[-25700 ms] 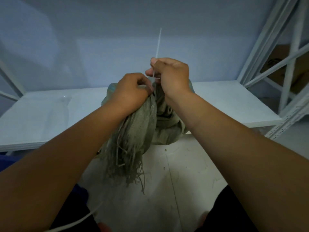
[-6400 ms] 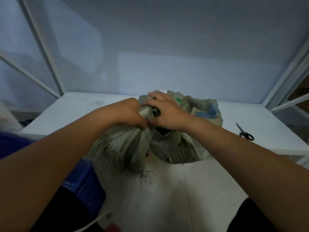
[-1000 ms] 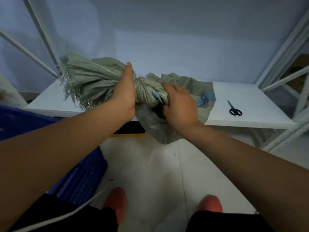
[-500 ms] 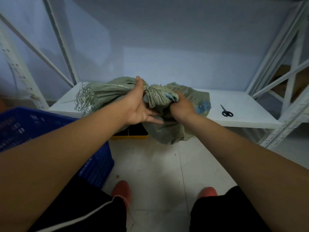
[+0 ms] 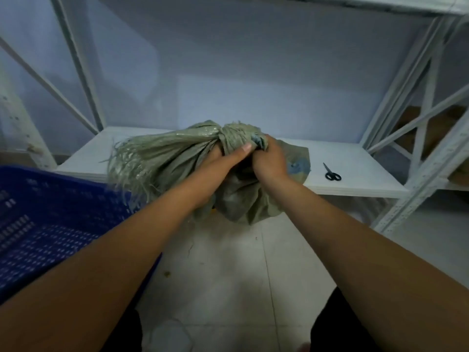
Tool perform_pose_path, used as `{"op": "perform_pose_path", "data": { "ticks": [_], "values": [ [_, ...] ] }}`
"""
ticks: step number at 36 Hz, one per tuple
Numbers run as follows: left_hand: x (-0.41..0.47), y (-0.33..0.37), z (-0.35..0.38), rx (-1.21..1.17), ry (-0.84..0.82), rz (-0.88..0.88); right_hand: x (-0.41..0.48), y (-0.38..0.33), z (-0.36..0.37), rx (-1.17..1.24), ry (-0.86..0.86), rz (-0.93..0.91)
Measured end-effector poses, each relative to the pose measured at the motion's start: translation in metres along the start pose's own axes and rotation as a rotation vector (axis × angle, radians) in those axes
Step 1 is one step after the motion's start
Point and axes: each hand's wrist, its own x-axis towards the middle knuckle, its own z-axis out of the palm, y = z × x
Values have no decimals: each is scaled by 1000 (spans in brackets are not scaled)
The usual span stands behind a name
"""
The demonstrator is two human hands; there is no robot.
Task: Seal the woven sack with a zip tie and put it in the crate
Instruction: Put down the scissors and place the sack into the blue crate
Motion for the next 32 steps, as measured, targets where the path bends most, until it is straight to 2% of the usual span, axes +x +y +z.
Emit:
{"op": "perform_pose_path", "data": {
  "ticks": [2, 4, 7, 12, 16, 18, 21, 27, 30, 32],
  "values": [
    [-1, -1, -1, 90, 16, 76, -5, -2, -2, 7, 25, -24],
    [2, -2, -3, 121, 61, 102, -9, -1, -3, -52, -26, -24],
    [6, 1, -8, 154, 159, 115, -6, 0, -3, -160, -157, -42],
    [8, 14, -16, 191, 314, 282, -4, -1, -8, -228, -447, -40],
    [7, 23, -24, 238, 383, 390, -4, -3, -10, -352, -432, -198],
    [5, 28, -25, 240, 368, 429, -3, -1, -8, -386, -369, -180],
    [2, 30, -25, 224, 310, 465, 0, 8, -3, -330, -408, -124],
    [3, 25, -24, 255, 266, 451, -14, 6, -8, -162, -605, -3],
    [6, 21, -27, 199, 263, 324, -16, 5, -5, -126, -545, 71],
    [7, 18, -31, 107, 164, 172, -16, 6, -3, -107, -507, 123]
  ]
}}
